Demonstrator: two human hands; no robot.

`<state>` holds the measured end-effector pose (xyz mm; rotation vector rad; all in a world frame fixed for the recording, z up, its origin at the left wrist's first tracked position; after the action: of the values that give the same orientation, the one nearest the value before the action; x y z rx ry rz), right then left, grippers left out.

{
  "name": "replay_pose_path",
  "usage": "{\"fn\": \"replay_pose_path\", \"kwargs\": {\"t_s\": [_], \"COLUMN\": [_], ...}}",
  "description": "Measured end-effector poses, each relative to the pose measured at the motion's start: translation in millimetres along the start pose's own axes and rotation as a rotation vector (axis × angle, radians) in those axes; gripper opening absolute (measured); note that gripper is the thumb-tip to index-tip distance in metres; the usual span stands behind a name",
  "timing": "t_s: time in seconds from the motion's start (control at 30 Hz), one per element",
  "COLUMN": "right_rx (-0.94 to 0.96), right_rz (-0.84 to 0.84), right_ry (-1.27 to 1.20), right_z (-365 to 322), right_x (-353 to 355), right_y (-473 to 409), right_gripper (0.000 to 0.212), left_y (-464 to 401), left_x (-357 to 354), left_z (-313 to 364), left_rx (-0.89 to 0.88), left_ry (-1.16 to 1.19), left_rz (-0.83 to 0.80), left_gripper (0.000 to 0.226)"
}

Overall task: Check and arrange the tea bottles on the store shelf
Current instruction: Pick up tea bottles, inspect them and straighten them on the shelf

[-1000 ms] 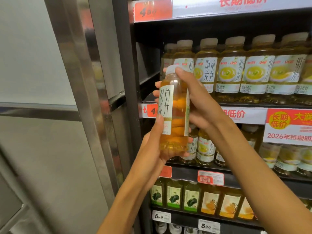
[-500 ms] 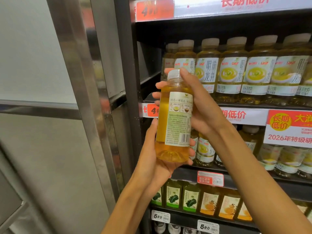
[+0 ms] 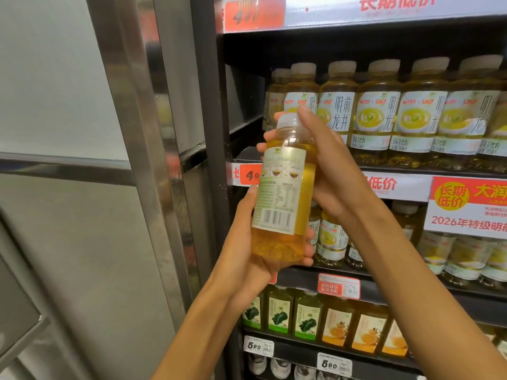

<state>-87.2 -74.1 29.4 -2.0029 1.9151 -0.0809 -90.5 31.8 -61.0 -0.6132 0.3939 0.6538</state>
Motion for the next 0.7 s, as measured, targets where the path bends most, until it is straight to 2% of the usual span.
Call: {"fn": "replay_pose_path", "kwargs": {"t_s": [0.07,0.13,0.2,0.27,0.4,0.53,0.63,0.7], "right_rx": [-0.027,-0.015,0.016,0.058,0.075,0.035,-0.013,-0.013], "right_rz": [-0.095,-0.130,-0.097,0.003,0.132,0.047,-0.096,-0.129], "right_ry": [-0.124,-0.131,-0.046,0.106,0.225,0.125,-0.039,-0.042], "right_z": [-0.2,-1.8,-5.9,-9.3,-7.9,-2.2,0.0,-0.3], "right_x": [-3.1,-4.7,-4.0,-1.2,0.7,-0.3,-2.3,-3.2], "right_y": [1.4,2.6,4.4,6.7,6.4,4.1,3.7,3.3], "right_gripper": [0.033,0.030,0.025,0.025,0.029,0.024,0.026,0.025], "left_y": [1.7,2.1,2.2,1.5,-0.4,-0.2,1.4,2.0], "left_x": [-3.5,-3.9,2.5,9.9,2.0,-0.9,-4.6,-5.8], "left_z": [-3.5,-6.9,-5.6,3.7,10.8,6.5,5.9,3.4], "left_rx": [0.066,0.086,0.051,-0.060,-0.136,-0.163,-0.067,-0.021], "left_ry": [0.106,0.120,-0.046,-0.291,-0.555,-0.423,-0.201,-0.121], "left_rz": [-0.047,-0.058,0.007,0.074,0.016,0.057,0.034,0.010], "left_gripper": [0.063,0.064,0.062,0.054,0.055,0.055,0.068,0.071]}}
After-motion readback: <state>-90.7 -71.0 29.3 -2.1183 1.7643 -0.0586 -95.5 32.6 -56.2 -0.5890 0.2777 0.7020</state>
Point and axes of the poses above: each hand's wrist, its own y-axis away from the middle knuckle, its own x-axis out of the back of the hand, z = x × y, the point moved 3 cm from there along -y, towards the middle knuckle, and after that the axes turned 11 degrees about -x, right-handed, at the moved point
